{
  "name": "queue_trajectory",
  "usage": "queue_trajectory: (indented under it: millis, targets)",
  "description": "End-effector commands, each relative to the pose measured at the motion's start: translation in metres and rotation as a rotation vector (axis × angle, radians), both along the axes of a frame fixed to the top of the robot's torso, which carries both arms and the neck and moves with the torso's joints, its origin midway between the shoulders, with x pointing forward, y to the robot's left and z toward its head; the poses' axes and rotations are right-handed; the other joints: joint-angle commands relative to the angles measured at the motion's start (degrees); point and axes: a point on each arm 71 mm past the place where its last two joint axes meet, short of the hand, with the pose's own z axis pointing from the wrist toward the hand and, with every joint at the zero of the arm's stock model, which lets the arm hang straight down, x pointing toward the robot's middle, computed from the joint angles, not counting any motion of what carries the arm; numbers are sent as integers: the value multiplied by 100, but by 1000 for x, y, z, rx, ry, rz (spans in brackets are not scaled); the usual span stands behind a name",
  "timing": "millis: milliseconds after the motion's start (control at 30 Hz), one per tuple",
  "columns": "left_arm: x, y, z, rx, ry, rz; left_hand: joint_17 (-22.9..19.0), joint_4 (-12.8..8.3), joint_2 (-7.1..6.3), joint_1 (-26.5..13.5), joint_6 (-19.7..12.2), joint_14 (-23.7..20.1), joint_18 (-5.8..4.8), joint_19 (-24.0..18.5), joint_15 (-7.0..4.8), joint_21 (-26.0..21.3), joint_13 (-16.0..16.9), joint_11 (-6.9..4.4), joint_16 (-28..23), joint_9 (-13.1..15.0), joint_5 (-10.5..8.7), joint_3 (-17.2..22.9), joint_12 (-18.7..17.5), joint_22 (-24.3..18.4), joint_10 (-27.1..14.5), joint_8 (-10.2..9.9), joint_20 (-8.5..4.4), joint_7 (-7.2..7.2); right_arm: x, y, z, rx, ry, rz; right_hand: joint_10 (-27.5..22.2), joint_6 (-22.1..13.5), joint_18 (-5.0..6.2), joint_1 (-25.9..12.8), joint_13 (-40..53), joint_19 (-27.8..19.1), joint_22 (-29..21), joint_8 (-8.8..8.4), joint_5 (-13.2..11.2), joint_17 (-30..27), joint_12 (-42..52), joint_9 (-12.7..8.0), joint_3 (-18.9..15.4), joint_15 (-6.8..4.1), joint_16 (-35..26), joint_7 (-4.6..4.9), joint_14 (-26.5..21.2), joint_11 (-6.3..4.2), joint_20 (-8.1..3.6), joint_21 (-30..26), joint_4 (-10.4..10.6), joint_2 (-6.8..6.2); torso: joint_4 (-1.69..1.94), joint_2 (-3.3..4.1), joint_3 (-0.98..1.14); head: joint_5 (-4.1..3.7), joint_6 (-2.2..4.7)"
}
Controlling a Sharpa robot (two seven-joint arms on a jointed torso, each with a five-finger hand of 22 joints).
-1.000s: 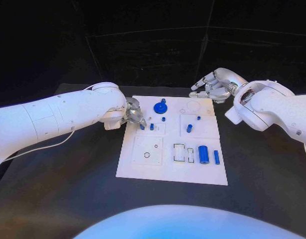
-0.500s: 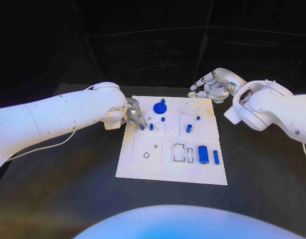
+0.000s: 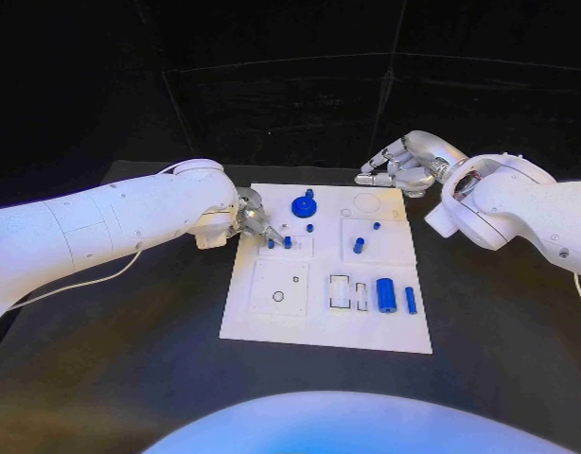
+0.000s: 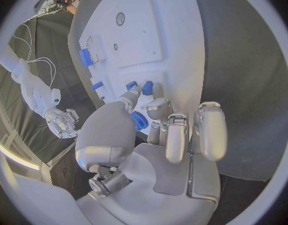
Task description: Assemble the parts on the task board
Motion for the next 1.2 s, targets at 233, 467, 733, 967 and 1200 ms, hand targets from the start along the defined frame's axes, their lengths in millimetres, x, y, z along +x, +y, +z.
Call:
queue_trajectory:
  millis: [233, 467, 733, 967, 1200]
  targets:
    - [5, 6, 9, -83, -132, 78, 1509, 289, 47, 56, 30, 605, 10, 128, -68, -30, 22, -5, 18, -33, -34, -496, 46, 133, -25, -13, -66, -7, 0, -1, 2, 5, -7, 0, -28, -39, 106, -52, -10, -26, -15, 41, -3, -5, 31, -7, -18, -38, -40, 5, 183, -8, 14, -38, 33, 16, 2, -5, -2, -9, 23]
    - [12, 10, 22, -233, -299, 115, 1495, 614, 132, 150, -155, 600, 115, -61, -44, -436, -484, 50, 10, -83, -30, -886, -382, -345, -346, -69, -51, 54, 0, 0, 2, 6, -8, -3, -29, -43, 106, -43, -7, -23, -13, 46, 58, 0, 40, -7, -24, -37, -39, 6, 185, -8, 15, -39, 21, 35, 6, 1, 4, -29, 27]
    - [18, -1, 47, -615, -547, 95, -1261, 218, 560, 1808, -1423, -788, 667, -1858, 465, -3622, -2017, 623, -1956, -328, 109, -649, -1963, -3555, -2326, -380, 375, 677, 1, -1, 2, 6, -9, -5, -42, -51, 105, 2, -15, -17, -10, 59, 226, 5, 48, -7, -40, -38, -43, 5, 187, -9, 15, -42, 7, 71, -4, 3, 3, -65, 68]
    - [15, -28, 53, -647, -604, -95, -1685, -360, 340, 2674, -1130, -1107, 727, -1916, 568, -3796, -2986, 762, -2132, -879, 99, 37, -2965, -3648, -2552, -916, 512, 769, 1, 2, 1, 6, -6, 1, -43, -54, 104, 100, -16, -11, -5, 70, 319, 16, 59, -7, -44, -42, -40, 2, 190, -13, 13, -43, -31, 79, -11, 8, 6, -76, 114]
    - [12, -51, 44, -500, -550, -272, -2417, -534, -72, 2524, -654, -1299, 747, -1855, 654, -3941, -4185, 843, -2471, -1477, 70, 574, -4189, -3749, -2318, -1656, 580, 805, 1, 5, 1, 9, -6, 7, -48, -56, 105, 146, -22, -11, -6, 78, 396, 29, 61, -7, -47, -43, -33, 0, 194, -15, 11, -46, -39, 99, -5, 6, 10, -103, 138]
